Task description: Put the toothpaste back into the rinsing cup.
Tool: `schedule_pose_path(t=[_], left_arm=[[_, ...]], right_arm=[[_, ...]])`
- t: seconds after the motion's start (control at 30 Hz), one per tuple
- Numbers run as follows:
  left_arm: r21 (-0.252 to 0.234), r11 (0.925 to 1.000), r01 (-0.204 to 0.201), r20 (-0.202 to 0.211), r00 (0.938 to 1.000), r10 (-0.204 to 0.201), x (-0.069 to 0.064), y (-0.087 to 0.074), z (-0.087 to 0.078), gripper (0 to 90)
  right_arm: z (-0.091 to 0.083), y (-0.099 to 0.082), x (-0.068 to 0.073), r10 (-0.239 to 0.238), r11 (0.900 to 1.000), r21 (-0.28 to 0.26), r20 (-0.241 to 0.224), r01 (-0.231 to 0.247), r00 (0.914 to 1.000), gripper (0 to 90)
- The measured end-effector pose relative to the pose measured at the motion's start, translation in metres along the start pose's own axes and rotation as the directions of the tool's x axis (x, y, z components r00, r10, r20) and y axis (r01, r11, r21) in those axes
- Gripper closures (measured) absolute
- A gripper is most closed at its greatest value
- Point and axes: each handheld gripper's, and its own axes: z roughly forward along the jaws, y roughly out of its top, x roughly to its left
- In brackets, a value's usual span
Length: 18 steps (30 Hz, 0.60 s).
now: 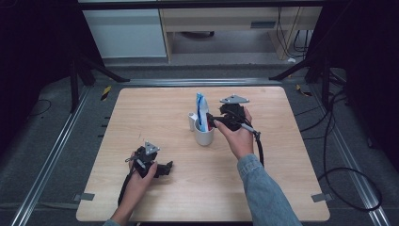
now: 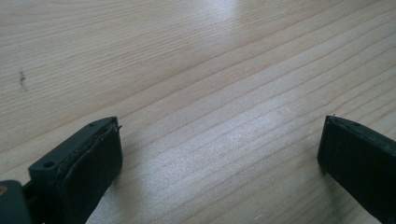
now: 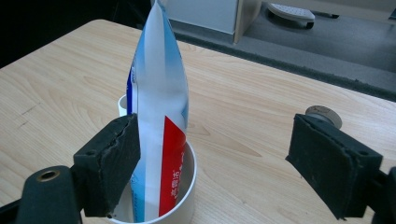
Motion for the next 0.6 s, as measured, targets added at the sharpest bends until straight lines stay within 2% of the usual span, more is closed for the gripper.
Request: schedule_pose_path(t=[0.23,0.4,0.6], left_arm=[[0.002,1.0,-0.002,0.0,1.0,0.002,0.0,0.0,0.0,0.0],[0.002,1.0,-0.001,0.0,1.0,0.001,0.0,0.0,0.0,0.0],[0.002,1.0,-0.003,0.0,1.0,0.003,-0.001,0.0,0.0,0.0]], right_arm=[[-0.003,0.001,-0.002,-0.019,0.9998,0.005,0.003,0.019,0.9998,16.1],[-0.007,-0.001,-0.009,-0.022,0.9994,0.027,0.015,0.022,0.9996,14.5],[-0.016,-0.017,-0.021,-0.042,0.9963,0.075,0.029,0.04,0.9987,12.9]])
